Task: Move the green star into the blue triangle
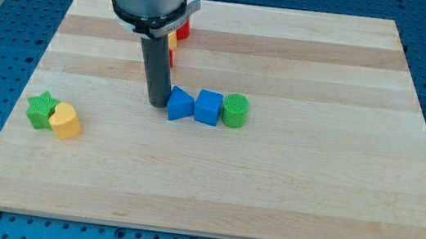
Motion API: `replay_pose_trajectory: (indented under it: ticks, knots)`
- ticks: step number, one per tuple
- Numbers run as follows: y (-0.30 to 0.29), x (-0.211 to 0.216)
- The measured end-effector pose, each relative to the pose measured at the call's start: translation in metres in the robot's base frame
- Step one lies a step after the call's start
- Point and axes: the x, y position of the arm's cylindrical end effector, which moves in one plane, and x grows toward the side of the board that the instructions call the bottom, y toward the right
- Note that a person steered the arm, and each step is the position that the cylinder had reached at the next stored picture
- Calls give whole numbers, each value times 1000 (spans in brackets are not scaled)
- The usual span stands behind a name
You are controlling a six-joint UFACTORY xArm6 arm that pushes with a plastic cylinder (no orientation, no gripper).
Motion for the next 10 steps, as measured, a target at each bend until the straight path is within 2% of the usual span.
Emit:
replay_pose_trajectory:
  ticks: [1,2,3,5,7,8,9,10]
  knots:
    - [-1,0]
    - [-36,-28]
    - [-103,-30]
    - [-197,-3]
    - [-207,34]
    - [-205,71]
    - [-204,83]
    - [-187,75]
